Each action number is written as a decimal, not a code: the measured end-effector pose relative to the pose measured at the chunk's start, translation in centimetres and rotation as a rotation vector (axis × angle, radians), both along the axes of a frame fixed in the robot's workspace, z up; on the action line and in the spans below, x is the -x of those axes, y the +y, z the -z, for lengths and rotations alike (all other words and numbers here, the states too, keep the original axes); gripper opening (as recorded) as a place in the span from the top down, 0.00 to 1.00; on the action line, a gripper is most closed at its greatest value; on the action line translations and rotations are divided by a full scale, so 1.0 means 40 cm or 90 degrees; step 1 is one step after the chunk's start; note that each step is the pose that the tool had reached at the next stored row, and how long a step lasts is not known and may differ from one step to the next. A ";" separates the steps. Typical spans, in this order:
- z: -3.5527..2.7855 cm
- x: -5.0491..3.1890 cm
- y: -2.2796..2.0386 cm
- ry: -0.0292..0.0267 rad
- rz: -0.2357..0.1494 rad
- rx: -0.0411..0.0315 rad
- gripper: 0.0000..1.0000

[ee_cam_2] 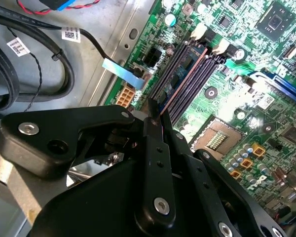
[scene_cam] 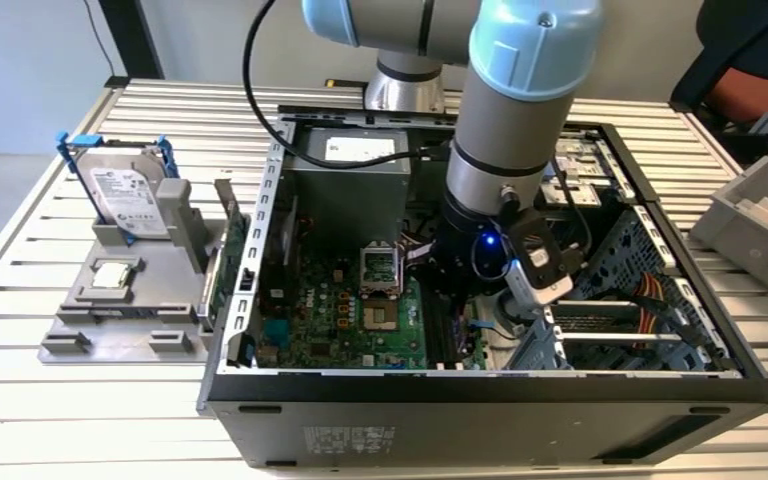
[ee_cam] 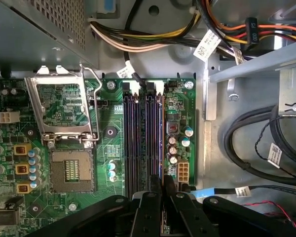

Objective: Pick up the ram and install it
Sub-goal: 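Insert the ram into the slot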

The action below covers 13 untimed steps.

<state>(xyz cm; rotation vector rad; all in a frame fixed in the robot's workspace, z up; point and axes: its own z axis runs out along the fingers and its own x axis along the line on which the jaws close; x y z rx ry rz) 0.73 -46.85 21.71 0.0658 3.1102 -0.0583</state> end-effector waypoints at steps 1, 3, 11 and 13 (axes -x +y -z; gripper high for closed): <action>0.001 -0.001 0.000 0.0000 0.000 0.0000 1.00; 0.002 -0.001 0.001 0.0001 0.000 0.0001 1.00; 0.006 -0.001 0.002 0.0002 0.000 0.0009 1.00; 0.006 -0.001 0.002 0.0007 -0.001 0.0011 1.00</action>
